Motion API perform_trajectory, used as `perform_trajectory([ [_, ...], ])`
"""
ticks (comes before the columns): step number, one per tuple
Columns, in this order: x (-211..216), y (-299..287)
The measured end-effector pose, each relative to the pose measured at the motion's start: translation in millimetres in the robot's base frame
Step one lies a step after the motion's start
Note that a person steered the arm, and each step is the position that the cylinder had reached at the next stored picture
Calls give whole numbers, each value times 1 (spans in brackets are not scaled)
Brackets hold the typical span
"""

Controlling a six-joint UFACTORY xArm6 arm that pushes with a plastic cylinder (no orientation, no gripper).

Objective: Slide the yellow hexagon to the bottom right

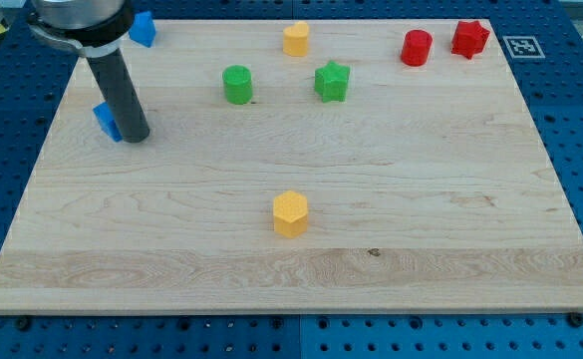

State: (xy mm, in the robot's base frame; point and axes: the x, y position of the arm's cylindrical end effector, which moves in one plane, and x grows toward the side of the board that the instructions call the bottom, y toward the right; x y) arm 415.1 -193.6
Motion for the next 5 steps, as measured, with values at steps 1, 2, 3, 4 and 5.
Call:
perform_trajectory([
  [1, -1, 20],
  [2, 16, 46],
  [3, 42, 66],
  [4, 73, 79],
  [5, 94, 109],
])
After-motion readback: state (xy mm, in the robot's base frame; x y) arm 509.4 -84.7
